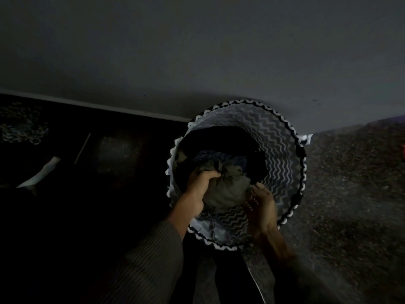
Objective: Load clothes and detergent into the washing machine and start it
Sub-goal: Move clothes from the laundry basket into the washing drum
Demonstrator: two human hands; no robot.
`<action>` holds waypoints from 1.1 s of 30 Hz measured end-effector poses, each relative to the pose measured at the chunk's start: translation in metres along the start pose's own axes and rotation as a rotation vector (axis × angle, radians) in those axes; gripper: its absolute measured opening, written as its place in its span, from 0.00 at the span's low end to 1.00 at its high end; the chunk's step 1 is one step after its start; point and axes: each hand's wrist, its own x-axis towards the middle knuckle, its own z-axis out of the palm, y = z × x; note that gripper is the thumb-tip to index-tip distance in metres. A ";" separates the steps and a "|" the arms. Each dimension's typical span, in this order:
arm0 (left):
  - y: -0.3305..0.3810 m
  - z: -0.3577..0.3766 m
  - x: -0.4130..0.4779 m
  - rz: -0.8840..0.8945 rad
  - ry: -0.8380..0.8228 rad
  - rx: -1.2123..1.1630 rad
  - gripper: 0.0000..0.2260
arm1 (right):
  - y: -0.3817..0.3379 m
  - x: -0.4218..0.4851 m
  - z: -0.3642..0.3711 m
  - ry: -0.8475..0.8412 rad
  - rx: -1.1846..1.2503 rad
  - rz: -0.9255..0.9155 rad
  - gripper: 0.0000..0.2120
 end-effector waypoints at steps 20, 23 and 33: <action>0.047 0.049 -0.136 0.230 0.061 -0.290 0.33 | -0.049 -0.120 0.083 -0.086 -1.087 -1.100 0.17; 0.063 0.050 -0.171 0.272 -0.090 -0.158 0.28 | -0.056 -0.148 0.085 -0.183 -1.232 -1.265 0.20; 0.085 0.019 -0.271 0.472 -0.043 -0.464 0.17 | -0.107 -0.269 0.093 -0.352 -0.730 -0.989 0.29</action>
